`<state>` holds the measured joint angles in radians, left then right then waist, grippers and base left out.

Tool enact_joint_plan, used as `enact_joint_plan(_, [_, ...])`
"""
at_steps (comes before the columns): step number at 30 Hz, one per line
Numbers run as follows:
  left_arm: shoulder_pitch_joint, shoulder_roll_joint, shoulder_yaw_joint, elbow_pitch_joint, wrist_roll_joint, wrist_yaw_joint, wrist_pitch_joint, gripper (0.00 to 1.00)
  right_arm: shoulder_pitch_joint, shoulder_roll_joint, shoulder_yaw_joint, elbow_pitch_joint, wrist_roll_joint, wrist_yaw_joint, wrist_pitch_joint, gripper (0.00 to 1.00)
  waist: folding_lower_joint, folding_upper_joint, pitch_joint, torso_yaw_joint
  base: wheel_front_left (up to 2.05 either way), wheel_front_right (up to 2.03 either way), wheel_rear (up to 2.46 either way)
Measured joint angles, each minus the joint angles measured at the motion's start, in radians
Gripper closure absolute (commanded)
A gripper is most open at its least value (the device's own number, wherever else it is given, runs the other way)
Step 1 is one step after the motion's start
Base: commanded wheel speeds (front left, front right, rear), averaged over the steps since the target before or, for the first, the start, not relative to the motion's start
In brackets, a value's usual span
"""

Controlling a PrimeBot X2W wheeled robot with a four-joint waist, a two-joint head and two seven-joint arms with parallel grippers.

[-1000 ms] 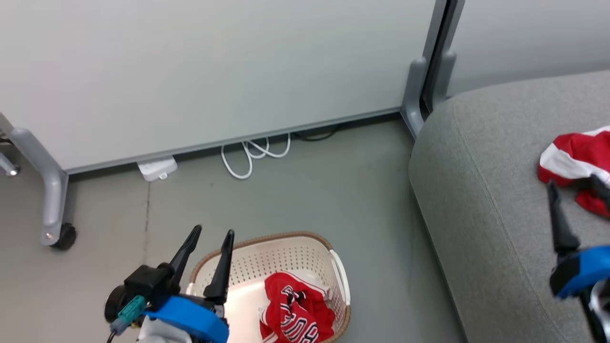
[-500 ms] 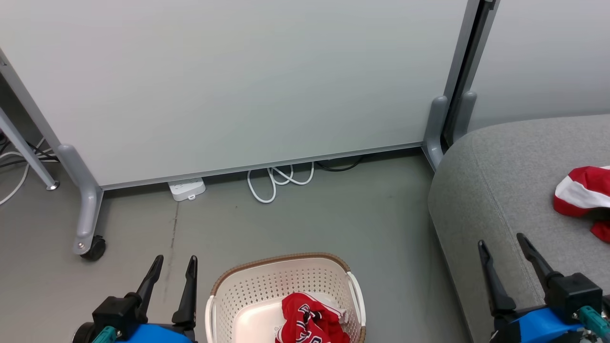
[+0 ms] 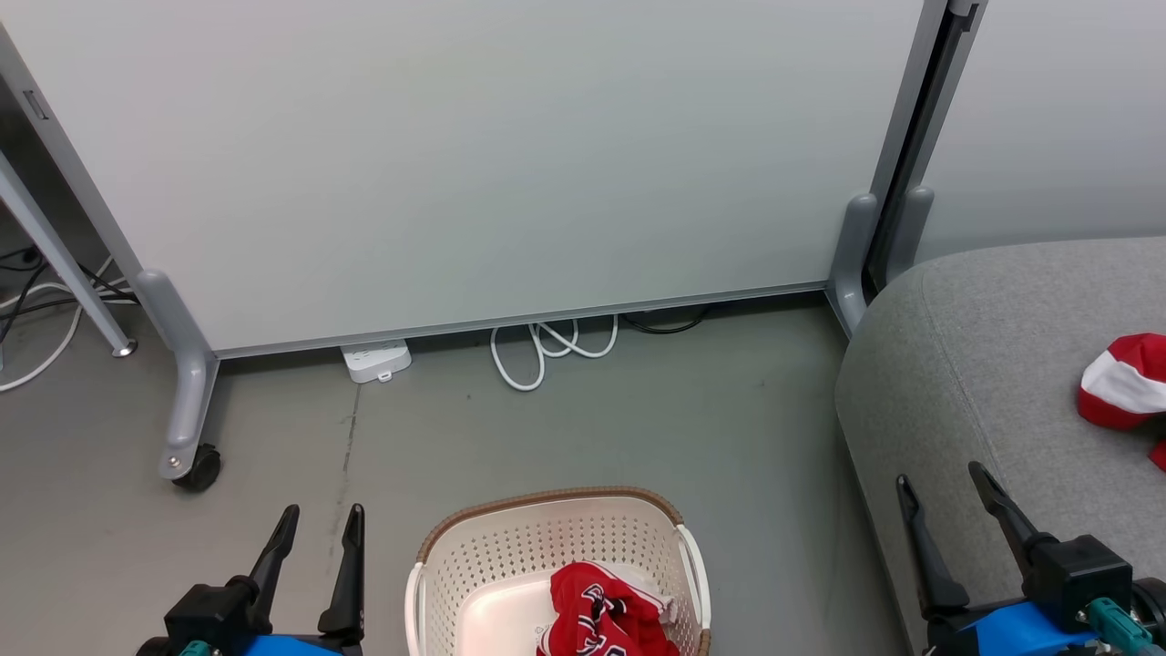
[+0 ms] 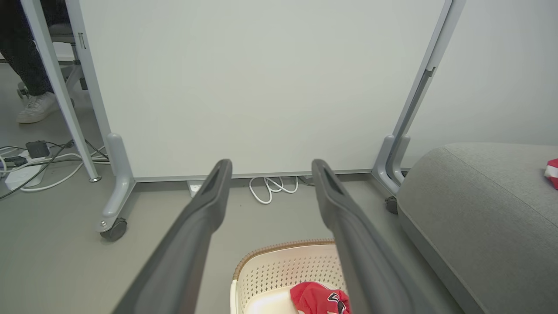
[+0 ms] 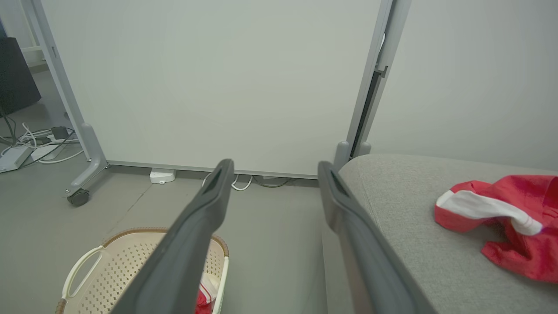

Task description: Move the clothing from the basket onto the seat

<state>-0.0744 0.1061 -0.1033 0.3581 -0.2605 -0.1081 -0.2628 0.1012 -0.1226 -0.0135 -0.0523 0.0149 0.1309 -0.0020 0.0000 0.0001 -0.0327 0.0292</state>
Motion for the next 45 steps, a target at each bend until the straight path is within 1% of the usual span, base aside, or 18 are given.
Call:
enact_joint_plan(6, [0.000, -0.005, 0.007, -0.001, 0.012, -0.006, 0.000, 0.00, -0.012, -0.004, -0.001, 0.000, 0.001, 0.000, -0.006, 0.00, 0.0000, 0.0000, 0.022, -0.007, 0.00, 0.00, 0.00])
enact_joint_plan(11, [-0.037, -0.022, -0.025, 0.012, 0.023, -0.009, 0.000, 0.00, -0.078, -0.018, 0.001, -0.030, 0.008, 0.000, -0.011, 0.00, 0.0000, 0.0000, 0.092, -0.022, 0.00, 0.00, 0.00])
enact_joint_plan(18, [-0.197, -0.033, -0.088, 0.074, 0.037, -0.018, 0.000, 0.00, -0.246, -0.042, 0.026, -0.071, 0.018, 0.000, -0.044, 0.00, 0.0003, 0.0000, 0.276, -0.051, 0.00, 0.00, 0.00])
enact_joint_plan(24, [-0.357, -0.025, -0.134, 0.203, 0.051, -0.018, 0.000, 0.00, -0.398, -0.054, 0.074, -0.051, 0.032, 0.000, -0.090, 0.00, 0.0004, 0.0000, 0.468, -0.095, 0.00, 0.00, 0.00])
enact_joint_plan(30, [-0.485, 0.002, -0.192, 0.377, 0.029, -0.020, 0.015, 0.00, -0.496, -0.035, 0.109, 0.007, 0.058, 0.000, -0.154, 0.00, 0.0005, -0.0001, 0.642, -0.163, 0.00, 0.00, 0.00])
enact_joint_plan(31, [-0.513, 0.007, -0.200, 0.435, 0.012, -0.020, 0.026, 0.00, -0.510, -0.028, 0.120, 0.030, 0.062, 0.000, -0.171, 0.00, 0.0004, 0.0000, 0.685, -0.193, 0.00, 0.00, 0.00])
enact_joint_plan(38, [-0.594, 0.039, -0.180, 0.601, -0.013, -0.016, 0.037, 0.00, -0.558, -0.001, 0.178, 0.088, 0.074, 0.000, -0.212, 0.00, 0.0003, 0.0000, 0.783, -0.318, 0.00, 0.00, 0.00])
enact_joint_plan(42, [-0.627, 0.048, -0.166, 0.664, -0.022, 0.003, 0.043, 0.00, -0.578, 0.009, 0.199, 0.120, 0.080, 0.000, -0.229, 0.00, 0.0003, 0.0000, 0.822, -0.375, 0.00, 0.00, 0.00])
enact_joint_plan(45, [-0.644, 0.054, -0.152, 0.715, -0.040, 0.030, 0.066, 0.00, -0.585, 0.020, 0.206, 0.143, 0.086, 0.000, -0.241, 0.00, 0.0003, 0.0000, 0.842, -0.407, 0.00, 0.00, 0.00])
